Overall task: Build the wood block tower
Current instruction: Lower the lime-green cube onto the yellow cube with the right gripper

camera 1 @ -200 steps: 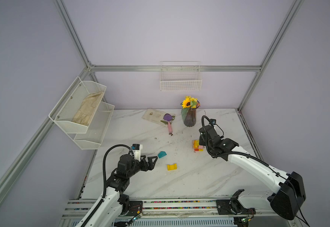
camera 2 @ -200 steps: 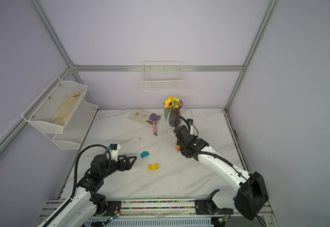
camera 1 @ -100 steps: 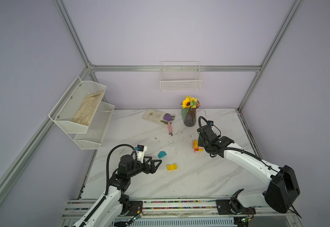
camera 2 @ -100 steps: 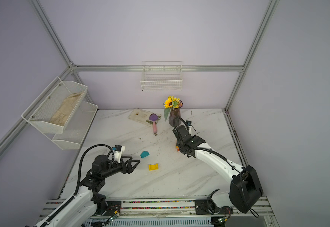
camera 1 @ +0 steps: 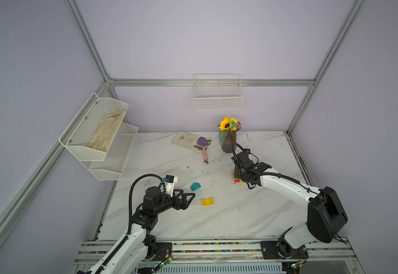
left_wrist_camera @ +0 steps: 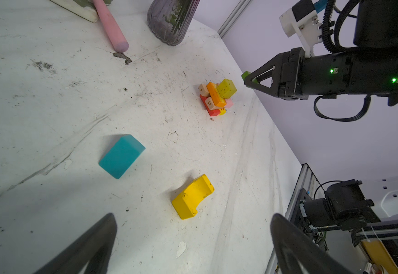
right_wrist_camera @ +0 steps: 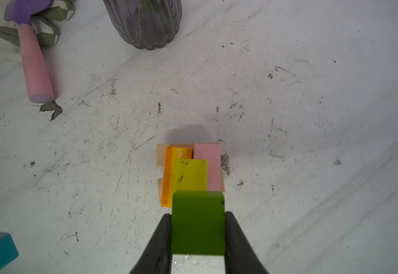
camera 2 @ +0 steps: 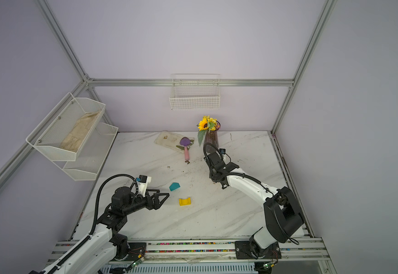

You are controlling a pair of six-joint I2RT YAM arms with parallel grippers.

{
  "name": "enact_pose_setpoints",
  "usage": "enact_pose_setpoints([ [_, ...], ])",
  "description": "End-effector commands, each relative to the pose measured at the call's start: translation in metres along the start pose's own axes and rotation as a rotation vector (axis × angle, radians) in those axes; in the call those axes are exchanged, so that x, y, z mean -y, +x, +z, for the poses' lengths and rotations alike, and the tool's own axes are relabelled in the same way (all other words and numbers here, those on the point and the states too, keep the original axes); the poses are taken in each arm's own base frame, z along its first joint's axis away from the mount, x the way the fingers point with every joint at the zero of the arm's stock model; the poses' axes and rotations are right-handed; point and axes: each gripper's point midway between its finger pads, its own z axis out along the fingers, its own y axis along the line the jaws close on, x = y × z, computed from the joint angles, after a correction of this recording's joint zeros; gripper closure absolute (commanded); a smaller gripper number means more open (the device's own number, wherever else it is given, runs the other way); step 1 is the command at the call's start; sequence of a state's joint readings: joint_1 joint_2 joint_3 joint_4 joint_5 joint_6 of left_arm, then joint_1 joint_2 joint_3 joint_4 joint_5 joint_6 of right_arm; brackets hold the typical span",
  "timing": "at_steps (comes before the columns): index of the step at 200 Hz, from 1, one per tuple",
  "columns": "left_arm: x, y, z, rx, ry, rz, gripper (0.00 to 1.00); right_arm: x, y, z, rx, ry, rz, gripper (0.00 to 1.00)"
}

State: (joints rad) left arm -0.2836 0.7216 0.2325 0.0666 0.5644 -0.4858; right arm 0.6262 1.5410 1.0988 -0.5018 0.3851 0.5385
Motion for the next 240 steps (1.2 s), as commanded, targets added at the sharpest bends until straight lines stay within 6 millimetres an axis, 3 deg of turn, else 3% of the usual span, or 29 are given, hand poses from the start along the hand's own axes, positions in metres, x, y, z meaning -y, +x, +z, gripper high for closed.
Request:
enact_pose_setpoints([
  [1, 0.002, -0.006, -0.001, 0.029, 0.009, 0.037, 0.00, -0.004, -0.009, 0.002, 0.009, -0.007, 0.030, 0.92],
  [240, -0.002, -0.004, 0.004, 0.010, -0.002, 0.022, 0.00, -0.007, -0.006, 0.032, -0.052, 0.003, 0.063, 0.80],
])
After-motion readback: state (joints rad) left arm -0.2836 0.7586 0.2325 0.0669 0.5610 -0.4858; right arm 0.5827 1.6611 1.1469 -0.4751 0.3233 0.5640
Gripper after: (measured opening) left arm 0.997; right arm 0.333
